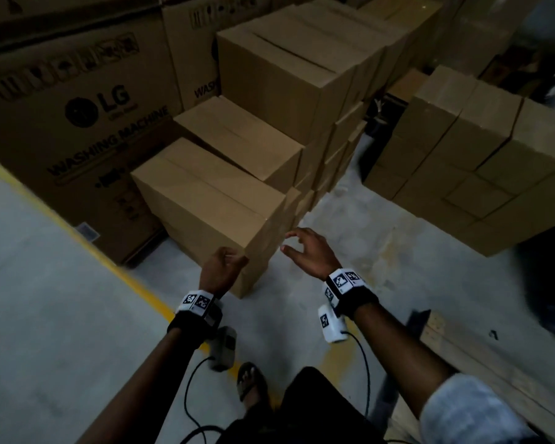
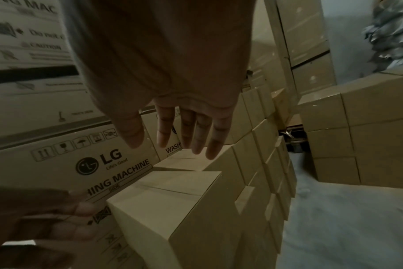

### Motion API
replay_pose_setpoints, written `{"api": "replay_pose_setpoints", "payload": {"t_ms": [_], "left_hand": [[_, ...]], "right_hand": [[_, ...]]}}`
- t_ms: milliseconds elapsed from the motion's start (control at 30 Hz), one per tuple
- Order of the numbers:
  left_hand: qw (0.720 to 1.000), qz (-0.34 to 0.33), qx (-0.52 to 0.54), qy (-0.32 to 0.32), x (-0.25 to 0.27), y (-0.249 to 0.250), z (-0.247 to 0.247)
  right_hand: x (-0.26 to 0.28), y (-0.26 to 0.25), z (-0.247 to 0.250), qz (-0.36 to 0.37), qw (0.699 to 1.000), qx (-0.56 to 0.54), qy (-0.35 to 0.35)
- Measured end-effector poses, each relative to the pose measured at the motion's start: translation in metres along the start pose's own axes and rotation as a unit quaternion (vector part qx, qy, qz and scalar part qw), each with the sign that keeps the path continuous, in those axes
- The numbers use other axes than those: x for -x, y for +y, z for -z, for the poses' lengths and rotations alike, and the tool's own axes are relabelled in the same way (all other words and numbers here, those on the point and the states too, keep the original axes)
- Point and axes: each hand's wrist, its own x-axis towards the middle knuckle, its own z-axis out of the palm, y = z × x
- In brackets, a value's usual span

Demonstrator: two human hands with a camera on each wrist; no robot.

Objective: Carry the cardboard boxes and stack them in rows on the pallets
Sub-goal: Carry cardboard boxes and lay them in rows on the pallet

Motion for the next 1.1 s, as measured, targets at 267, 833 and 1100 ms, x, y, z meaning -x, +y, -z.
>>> {"api": "replay_pose_setpoints", "payload": {"t_ms": [267,833,1100], "left_hand": [[0.991,0.131,-0.015,0.001,-0.091,0.003,-0.012],[0.916,0.385,0.09,0.073,-0.21,-0.004,-0.057],[0.789,0.431,0.377,0.222,-0.244,-0.034,-0.078]], "right_hand": [[-0.134,0.006,-0.011,-0.009,0.997,0.014,-0.075],[-0.359,0.091,-0.045,-0.158,0.963,0.065,-0.208],[-0.375,0.103,-0.07,-0.19,0.943,-0.099,-0.255]]}}
